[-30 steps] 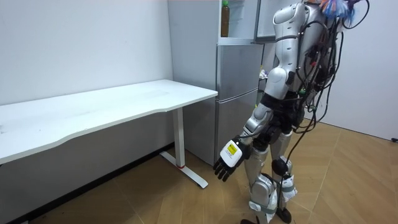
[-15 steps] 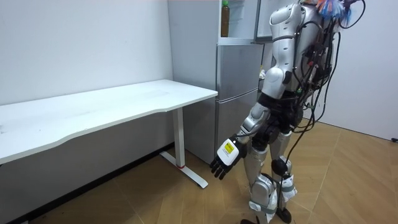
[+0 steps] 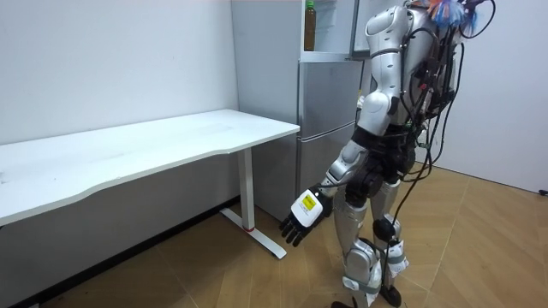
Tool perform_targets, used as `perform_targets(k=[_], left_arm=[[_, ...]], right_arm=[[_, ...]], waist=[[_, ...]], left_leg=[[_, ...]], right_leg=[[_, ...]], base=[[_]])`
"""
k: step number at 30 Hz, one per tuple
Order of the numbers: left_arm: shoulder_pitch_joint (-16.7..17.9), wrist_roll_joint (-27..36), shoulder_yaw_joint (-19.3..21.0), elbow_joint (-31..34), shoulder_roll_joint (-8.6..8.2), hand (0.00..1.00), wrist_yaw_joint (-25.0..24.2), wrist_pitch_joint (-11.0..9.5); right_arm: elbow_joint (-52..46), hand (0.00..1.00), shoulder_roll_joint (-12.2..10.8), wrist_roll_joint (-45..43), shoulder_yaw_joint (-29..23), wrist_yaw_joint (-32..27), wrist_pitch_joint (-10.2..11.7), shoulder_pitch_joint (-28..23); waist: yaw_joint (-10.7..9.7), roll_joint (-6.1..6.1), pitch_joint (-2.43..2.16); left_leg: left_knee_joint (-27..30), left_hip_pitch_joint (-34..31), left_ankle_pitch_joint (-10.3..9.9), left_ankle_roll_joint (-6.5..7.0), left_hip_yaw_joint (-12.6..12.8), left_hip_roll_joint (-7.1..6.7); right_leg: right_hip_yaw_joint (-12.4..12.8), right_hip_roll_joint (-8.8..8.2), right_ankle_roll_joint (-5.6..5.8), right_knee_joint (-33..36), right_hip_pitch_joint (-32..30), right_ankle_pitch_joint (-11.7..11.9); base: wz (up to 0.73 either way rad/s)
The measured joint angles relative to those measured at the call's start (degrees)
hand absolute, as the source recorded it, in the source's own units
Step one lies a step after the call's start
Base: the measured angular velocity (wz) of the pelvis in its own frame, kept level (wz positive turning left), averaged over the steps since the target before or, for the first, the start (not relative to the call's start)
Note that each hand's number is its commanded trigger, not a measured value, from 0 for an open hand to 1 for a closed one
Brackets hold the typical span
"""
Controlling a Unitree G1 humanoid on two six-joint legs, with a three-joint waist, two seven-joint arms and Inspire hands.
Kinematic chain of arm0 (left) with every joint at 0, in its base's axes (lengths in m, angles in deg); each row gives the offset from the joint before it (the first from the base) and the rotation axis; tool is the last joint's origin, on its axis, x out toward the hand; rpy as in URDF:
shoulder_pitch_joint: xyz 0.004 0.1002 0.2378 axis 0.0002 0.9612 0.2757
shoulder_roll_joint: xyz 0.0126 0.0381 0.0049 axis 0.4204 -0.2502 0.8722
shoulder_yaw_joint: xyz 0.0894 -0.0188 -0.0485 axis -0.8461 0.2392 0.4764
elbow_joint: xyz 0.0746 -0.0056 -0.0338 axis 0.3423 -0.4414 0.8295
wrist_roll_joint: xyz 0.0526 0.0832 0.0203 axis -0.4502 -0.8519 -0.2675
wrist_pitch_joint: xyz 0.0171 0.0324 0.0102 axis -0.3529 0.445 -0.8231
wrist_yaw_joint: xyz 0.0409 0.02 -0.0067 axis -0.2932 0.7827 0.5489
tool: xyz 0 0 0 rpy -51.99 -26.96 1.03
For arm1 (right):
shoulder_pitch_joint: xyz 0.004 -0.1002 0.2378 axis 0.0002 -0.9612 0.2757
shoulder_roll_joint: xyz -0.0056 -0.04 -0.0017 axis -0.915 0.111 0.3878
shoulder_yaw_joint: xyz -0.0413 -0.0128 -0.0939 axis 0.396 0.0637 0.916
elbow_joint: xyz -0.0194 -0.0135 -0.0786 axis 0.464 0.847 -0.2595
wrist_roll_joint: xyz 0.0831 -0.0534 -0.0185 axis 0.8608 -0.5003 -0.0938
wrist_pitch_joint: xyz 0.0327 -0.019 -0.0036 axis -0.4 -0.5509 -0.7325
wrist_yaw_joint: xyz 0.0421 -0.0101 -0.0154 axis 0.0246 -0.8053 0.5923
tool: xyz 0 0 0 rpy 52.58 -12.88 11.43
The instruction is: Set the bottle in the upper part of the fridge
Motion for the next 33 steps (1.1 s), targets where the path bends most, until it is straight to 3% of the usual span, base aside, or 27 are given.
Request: perform_targets(k=[9, 20, 27, 33], left_arm=[[1.9, -2.3, 2.0, 2.9, 0.64, 0.00, -0.4, 0.0], [2.1, -3.3, 2.1, 2.6, 0.67, 0.00, -0.5, 1.1], [2.3, -3.3, 2.2, 2.3, 0.66, 0.00, -1.3, 2.2], [2.5, -3.4, 3.0, 2.4, 0.66, 0.00, -1.8, 2.3]], right_arm=[[-7.9, 0.00, 4.3, -1.7, -5.3, -6.2, 1.2, 0.5], [-17.2, 0.00, 5.1, -4.1, -7.5, -9.2, 1.8, 0.9], [-19.3, 0.00, 5.2, -6.6, -8.3, -11.2, 1.2, 4.9], [-27.5, 0.00, 5.8, -13.8, -11.2, -15.3, 1.2, 6.4]], waist=[[-0.2, -2.62, -0.03], [-0.5, -2.52, -0.06], [-1.2, -2.54, -0.10], [-1.1, -3.10, -0.28]], left_leg=[[0.0, -0.1, 0.0, 0.00, -0.6, -0.13], [-0.1, -0.1, 0.0, 0.01, -0.6, -0.14], [-0.1, -0.5, 0.0, 0.01, -0.8, -0.17], [0.0, -1.0, 0.0, 0.01, -1.0, -0.23]], right_leg=[[-0.3, -0.05, 0.02, -0.1, 0.1, -0.1], [-0.3, -0.03, 0.02, 0.0, 0.1, -0.1], [-0.6, -0.04, 0.03, 0.1, -0.1, -0.1], [-0.7, -0.06, 0.05, 0.1, -0.5, -0.2]], base=[[0.02], [0.00], [0.02], [0.00]])
